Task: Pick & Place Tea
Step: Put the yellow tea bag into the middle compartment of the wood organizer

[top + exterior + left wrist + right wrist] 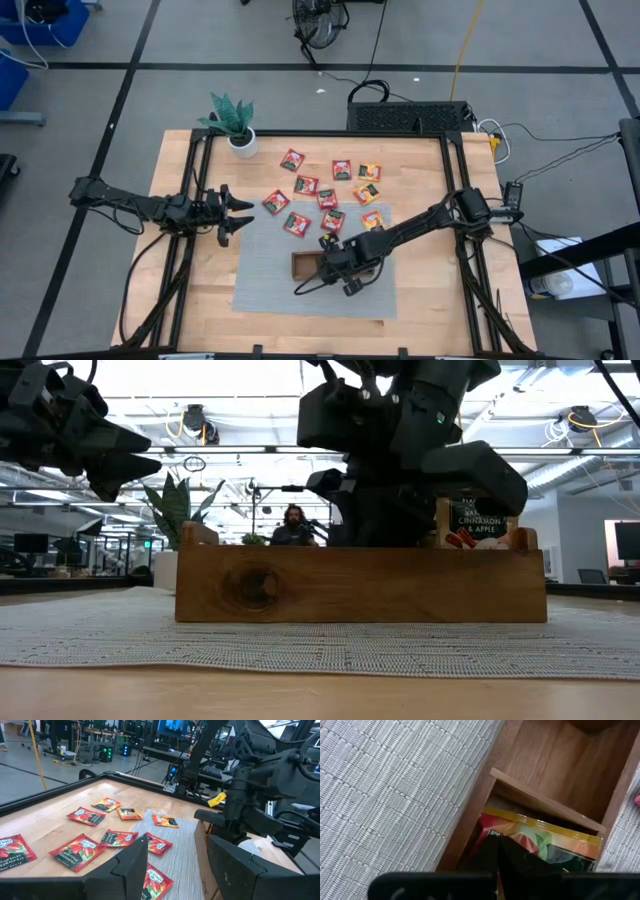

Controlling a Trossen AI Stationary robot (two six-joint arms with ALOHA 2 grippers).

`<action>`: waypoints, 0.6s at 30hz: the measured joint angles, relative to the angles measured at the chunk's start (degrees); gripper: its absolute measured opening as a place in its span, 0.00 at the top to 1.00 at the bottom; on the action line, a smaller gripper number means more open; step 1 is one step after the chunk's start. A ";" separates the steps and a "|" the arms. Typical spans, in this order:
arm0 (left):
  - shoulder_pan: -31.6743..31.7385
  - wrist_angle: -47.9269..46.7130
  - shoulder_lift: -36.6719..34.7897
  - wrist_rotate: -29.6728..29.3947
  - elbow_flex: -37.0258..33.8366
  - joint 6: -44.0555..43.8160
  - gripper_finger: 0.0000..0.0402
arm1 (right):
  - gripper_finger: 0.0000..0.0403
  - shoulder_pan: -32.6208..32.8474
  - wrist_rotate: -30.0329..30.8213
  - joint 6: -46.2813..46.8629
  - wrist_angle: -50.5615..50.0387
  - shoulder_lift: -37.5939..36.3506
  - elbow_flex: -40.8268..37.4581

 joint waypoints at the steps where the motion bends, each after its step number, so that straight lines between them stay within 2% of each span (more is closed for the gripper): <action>1: 0.02 0.00 0.00 0.00 0.00 0.02 0.49 | 1.00 0.00 0.42 0.09 -0.20 -0.03 0.00; 11: 0.02 0.00 0.00 0.00 0.00 0.02 0.49 | 1.00 0.88 16.86 0.64 0.40 0.03 -0.10; 18: 0.00 0.00 0.00 0.00 0.00 0.00 0.49 | 1.00 2.46 20.88 -0.17 2.51 0.03 -0.11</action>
